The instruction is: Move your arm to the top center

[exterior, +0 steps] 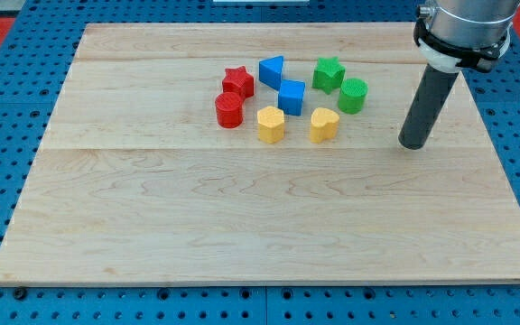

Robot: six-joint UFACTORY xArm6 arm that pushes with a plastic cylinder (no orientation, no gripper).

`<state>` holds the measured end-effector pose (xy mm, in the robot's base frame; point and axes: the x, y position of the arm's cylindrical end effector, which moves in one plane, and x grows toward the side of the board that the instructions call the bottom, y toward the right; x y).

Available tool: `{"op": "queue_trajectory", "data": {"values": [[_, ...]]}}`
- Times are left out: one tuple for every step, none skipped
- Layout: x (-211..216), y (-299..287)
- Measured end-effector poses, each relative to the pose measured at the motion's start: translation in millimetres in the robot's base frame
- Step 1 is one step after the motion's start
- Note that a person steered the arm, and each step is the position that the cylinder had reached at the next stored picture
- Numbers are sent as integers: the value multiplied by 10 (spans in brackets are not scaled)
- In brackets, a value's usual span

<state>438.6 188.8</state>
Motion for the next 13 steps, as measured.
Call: {"op": "queue_trajectory", "data": {"values": [[0, 0], [195, 8], [487, -176], [615, -894], [615, -1773], [614, -2591], [433, -3466], [-87, -4019], [-847, -4204], [-1610, -4219], [-2290, -4080], [-2473, -3737], [-2457, -3037]]}}
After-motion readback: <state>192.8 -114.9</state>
